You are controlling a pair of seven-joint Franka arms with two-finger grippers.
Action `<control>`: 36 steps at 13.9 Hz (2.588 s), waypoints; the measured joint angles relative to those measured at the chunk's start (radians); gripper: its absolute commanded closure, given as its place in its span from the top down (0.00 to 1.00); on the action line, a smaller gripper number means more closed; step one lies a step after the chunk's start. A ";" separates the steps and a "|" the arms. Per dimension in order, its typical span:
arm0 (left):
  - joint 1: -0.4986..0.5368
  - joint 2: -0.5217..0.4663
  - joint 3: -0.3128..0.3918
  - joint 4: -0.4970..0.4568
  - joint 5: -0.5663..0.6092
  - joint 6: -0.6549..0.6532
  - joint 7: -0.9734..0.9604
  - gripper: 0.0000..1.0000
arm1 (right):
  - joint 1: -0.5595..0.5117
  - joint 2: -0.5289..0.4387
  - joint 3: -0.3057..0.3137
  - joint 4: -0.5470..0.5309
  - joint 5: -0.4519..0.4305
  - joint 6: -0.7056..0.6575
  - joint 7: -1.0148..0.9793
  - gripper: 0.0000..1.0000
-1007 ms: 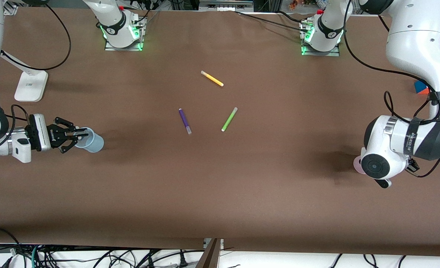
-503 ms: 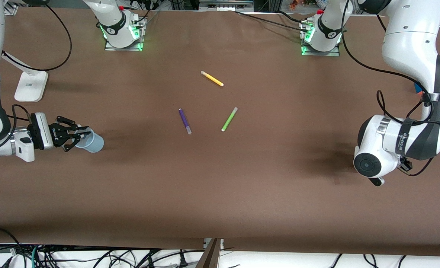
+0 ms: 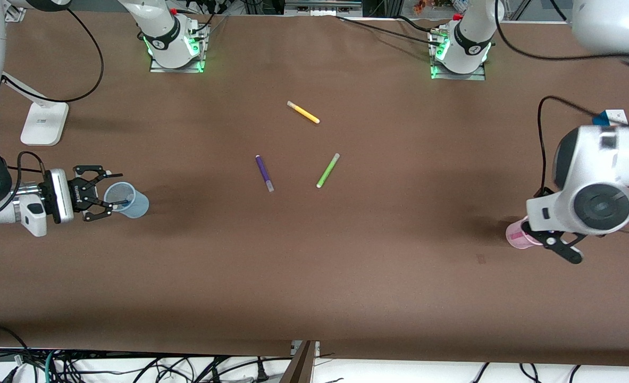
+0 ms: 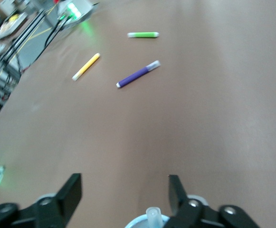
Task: Place pink and blue markers in matching cups
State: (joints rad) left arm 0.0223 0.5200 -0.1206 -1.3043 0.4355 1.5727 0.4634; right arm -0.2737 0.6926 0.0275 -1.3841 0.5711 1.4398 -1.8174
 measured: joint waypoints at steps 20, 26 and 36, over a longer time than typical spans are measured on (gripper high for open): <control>0.049 -0.441 -0.039 -0.227 -0.415 -0.007 -0.360 1.00 | 0.350 -0.278 0.019 0.121 -0.517 -0.090 1.816 1.00; 0.053 -0.444 -0.036 -0.243 -0.434 0.012 -0.360 1.00 | 0.345 -0.542 0.005 -0.132 -0.567 0.011 1.871 1.00; 0.036 -0.444 -0.008 -0.244 -0.462 0.031 -0.360 1.00 | 0.311 -0.748 -0.046 -0.235 -0.572 -0.024 1.871 1.00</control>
State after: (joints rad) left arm 0.0579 0.0758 -0.1287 -1.5484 -0.0263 1.6040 0.1035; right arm 0.0375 -0.0555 -0.0189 -1.6193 -0.0006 1.4162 0.0536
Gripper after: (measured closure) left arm 0.000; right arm 0.000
